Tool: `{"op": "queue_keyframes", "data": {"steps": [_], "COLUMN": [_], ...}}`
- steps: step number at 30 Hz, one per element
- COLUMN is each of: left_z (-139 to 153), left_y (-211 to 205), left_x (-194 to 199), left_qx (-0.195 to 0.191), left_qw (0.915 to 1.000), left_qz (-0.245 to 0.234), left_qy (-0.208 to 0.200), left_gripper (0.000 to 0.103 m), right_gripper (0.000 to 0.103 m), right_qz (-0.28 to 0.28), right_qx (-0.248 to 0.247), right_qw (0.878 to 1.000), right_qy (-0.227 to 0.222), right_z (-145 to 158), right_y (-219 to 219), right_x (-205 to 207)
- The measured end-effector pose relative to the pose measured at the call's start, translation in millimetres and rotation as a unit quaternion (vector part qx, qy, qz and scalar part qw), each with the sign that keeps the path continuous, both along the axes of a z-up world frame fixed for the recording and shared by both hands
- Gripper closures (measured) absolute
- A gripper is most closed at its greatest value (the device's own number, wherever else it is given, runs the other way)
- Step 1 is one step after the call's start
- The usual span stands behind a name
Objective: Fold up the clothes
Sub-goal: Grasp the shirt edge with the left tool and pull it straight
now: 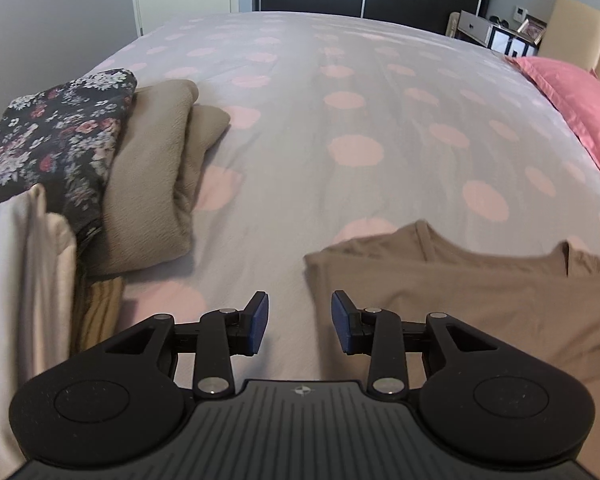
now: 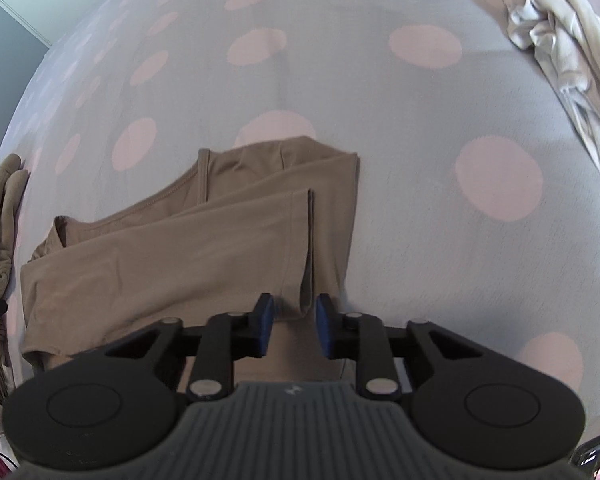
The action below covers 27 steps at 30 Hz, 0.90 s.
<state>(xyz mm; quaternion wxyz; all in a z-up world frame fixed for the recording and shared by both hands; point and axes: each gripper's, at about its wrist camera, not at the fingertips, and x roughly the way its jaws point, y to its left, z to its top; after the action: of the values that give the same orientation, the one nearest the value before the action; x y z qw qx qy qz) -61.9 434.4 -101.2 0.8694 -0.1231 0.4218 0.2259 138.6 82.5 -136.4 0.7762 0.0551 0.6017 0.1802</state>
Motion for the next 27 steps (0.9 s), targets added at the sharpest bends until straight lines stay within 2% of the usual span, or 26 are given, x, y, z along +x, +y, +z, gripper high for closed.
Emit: {"op": "queue_keyframes", "data": {"steps": [2, 3, 7, 11, 14, 15, 18, 22, 27], "left_z": [0.4, 0.4, -9.2, -25.7, -43.0, -45.4, -44.3, -43.1, -41.6], "left_y": [-2.2, -4.4, -30.9, -59.1, -75.2, -75.5, -69.6, -60.7, -60.4], "left_x": [-11.8, -17.6, -33.6, -38.6, -31.0, -29.3, -26.2, -26.6, -29.8], "left_qx": [-0.001, -0.003, 0.024, 0.058, 0.101, 0.104, 0.088, 0.073, 0.075], "left_qw": [0.9997, 0.9993, 0.9946, 0.9855, 0.9772, 0.9769, 0.9803, 0.9833, 0.9822], "left_qz": [-0.023, -0.038, -0.098, -0.149, -0.164, -0.162, -0.15, -0.138, -0.141], "left_qy": [0.002, 0.004, 0.028, 0.057, 0.089, 0.094, 0.093, 0.094, 0.099], "left_gripper": [0.065, 0.062, 0.053, 0.053, 0.07, 0.08, 0.093, 0.099, 0.1], "right_gripper": [0.095, 0.098, 0.1, 0.1, 0.101, 0.101, 0.101, 0.102, 0.102], "right_qz": [-0.003, -0.004, -0.008, -0.01, -0.017, -0.021, -0.039, -0.041, -0.046], "right_qx": [-0.005, -0.01, -0.016, -0.028, -0.036, -0.037, -0.032, -0.03, -0.059], "right_qw": [1.0, 1.0, 1.0, 0.999, 0.999, 0.999, 0.998, 0.998, 0.997], "right_qy": [0.002, -0.002, -0.017, -0.026, -0.031, -0.033, -0.037, -0.043, -0.03], "right_z": [-2.8, -2.3, 2.7, 3.6, 3.9, 4.7, 12.5, 25.3, 12.3], "right_y": [2.4, 3.4, 4.0, 6.1, 5.8, 4.6, -3.1, -11.4, -18.0], "right_x": [-0.6, -1.0, -3.1, -5.7, -8.2, -8.9, -10.1, -12.5, -12.4]}}
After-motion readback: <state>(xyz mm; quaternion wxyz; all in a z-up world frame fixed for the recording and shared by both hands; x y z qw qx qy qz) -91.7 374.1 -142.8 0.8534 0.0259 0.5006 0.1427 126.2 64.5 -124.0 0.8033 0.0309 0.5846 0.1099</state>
